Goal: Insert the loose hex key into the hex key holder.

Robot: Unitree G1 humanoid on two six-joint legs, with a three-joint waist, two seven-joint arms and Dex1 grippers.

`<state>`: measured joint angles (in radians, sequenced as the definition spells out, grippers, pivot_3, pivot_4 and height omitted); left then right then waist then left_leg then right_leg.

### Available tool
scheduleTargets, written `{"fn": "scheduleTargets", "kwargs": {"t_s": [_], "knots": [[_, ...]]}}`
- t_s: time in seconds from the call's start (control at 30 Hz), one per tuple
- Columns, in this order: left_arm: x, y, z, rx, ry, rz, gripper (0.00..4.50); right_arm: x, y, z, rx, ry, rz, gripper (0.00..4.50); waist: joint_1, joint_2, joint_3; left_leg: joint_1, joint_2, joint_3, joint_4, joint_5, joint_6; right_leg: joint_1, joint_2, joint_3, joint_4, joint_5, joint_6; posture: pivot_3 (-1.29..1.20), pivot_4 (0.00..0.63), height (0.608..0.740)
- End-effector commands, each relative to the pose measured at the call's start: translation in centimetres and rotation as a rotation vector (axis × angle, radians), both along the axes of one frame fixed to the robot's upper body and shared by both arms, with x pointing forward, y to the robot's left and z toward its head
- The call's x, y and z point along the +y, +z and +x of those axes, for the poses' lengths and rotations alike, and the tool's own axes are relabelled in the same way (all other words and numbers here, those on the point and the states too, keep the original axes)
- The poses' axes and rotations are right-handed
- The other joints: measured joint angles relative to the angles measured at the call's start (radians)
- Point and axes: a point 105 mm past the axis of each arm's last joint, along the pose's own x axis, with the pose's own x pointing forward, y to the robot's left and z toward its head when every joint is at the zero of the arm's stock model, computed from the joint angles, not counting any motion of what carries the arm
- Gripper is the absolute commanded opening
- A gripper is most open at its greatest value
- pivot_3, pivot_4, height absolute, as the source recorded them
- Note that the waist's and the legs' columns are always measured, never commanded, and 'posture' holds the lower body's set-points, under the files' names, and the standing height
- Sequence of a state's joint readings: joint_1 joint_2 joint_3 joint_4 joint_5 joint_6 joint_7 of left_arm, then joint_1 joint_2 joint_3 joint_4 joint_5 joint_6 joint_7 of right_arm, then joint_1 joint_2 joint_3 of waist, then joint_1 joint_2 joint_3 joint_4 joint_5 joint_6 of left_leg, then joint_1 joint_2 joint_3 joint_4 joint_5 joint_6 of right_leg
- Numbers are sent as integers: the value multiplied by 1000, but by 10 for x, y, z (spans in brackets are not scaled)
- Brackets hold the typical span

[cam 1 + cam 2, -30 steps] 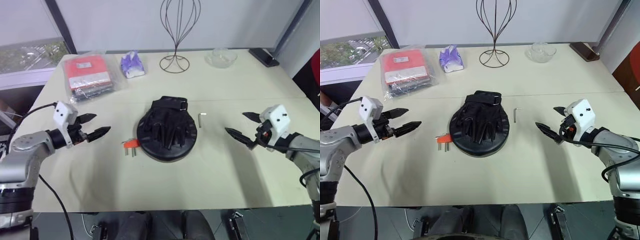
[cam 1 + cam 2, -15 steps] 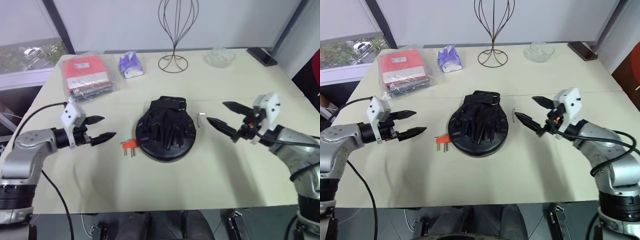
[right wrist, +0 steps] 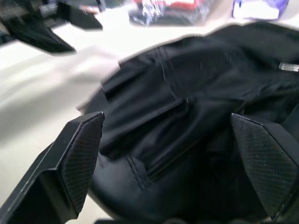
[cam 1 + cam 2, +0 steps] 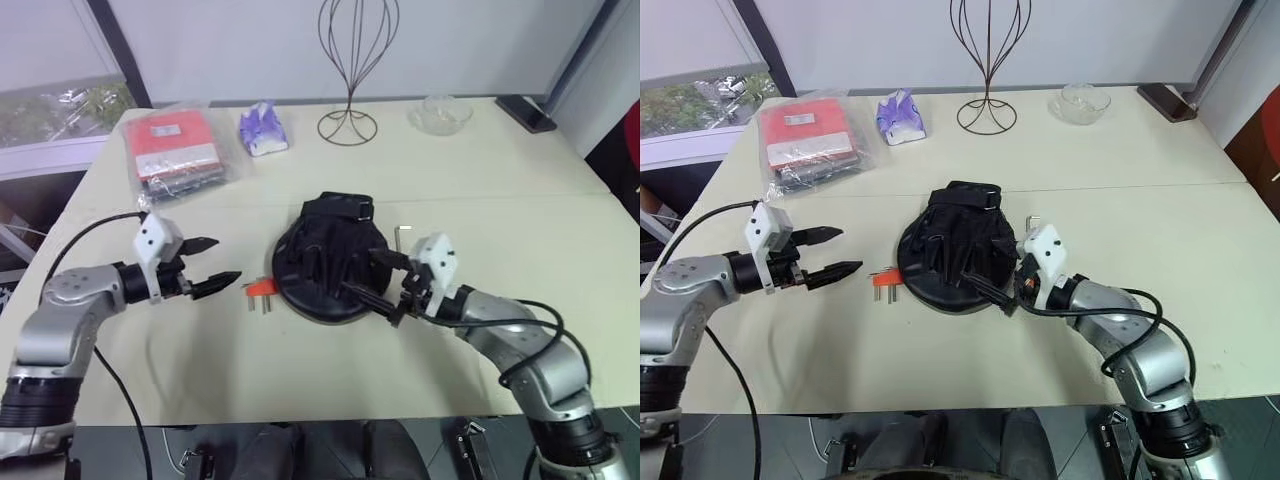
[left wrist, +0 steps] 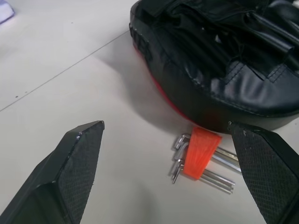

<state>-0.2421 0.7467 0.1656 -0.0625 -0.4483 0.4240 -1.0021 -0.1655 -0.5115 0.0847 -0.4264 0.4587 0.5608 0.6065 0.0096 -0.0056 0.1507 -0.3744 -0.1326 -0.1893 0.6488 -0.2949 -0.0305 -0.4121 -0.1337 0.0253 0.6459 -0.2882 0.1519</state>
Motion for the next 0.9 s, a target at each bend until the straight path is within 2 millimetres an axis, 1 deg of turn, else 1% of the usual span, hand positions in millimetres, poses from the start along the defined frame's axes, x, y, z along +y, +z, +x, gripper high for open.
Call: {"fn": "scheduleTargets", "kwargs": {"t_s": [0.03,0.13,0.23,0.33,0.43,0.47,0.5,0.63,0.7,0.77,0.8,0.83,0.9], "knots": [[-5,9,0,-52,-12,3,4430,3,-3,7,-57,-15,-29,4500,-1,0,0,0,0,0,0,0,0,0,0,0,0,0,0,0,150,740],[-6,8,2,-59,-3,-1,4430,4,-11,11,-76,-19,-69,4500,-4,0,0,0,0,0,0,0,0,0,0,0,0,0,0,0,150,740],[-4,9,3,-69,13,-7,4500,3,-14,12,-93,-17,-85,3654,-5,0,0,1,0,0,0,0,0,0,0,0,0,0,0,0,150,740],[-3,8,3,-72,26,-12,4500,2,-17,10,-109,-8,-116,2211,-6,0,0,1,0,0,0,0,0,0,0,0,1,0,0,0,150,740],[-3,6,3,-72,33,-16,4500,2,-14,10,-127,-11,-116,663,-8,0,0,1,0,0,0,0,0,0,0,0,1,0,0,0,150,740],[-3,6,4,-72,34,-17,4500,2,-13,11,-133,-14,-116,231,-8,0,0,1,0,0,0,0,0,0,0,0,1,0,0,0,150,740],[-3,6,3,-72,35,-18,4500,2,-12,11,-139,-16,-115,102,-9,0,0,1,0,0,0,0,0,0,0,0,1,0,0,0,150,740],[-4,4,4,-70,39,-21,4500,2,-5,12,-162,-22,-106,102,-9,0,0,1,0,0,0,0,0,0,0,0,1,0,0,0,150,740],[-3,4,5,-69,43,-26,4500,3,3,12,-184,-24,-88,102,-9,0,0,1,0,0,0,0,0,0,0,0,1,0,0,0,150,740],[-3,2,6,-67,47,-28,4500,6,21,14,-234,-27,-61,102,-9,0,0,1,0,0,0,0,0,0,0,0,1,0,0,0,150,740],[-2,2,6,-66,49,-28,4500,8,41,15,-274,-33,-6,102,-11,0,0,1,0,0,0,0,0,0,0,0,1,0,0,0,150,740],[-2,2,7,-66,49,-28,4500,10,55,16,-300,-35,33,102,-13,0,0,1,0,0,0,0,0,0,0,0,1,0,0,0,150,740],[-2,2,8,-66,49,-28,4500,10,74,17,-332,-41,83,102,-19,1,1,0,0,0,0,0,-1,-1,0,0,1,0,-1,0,150,740]]}}
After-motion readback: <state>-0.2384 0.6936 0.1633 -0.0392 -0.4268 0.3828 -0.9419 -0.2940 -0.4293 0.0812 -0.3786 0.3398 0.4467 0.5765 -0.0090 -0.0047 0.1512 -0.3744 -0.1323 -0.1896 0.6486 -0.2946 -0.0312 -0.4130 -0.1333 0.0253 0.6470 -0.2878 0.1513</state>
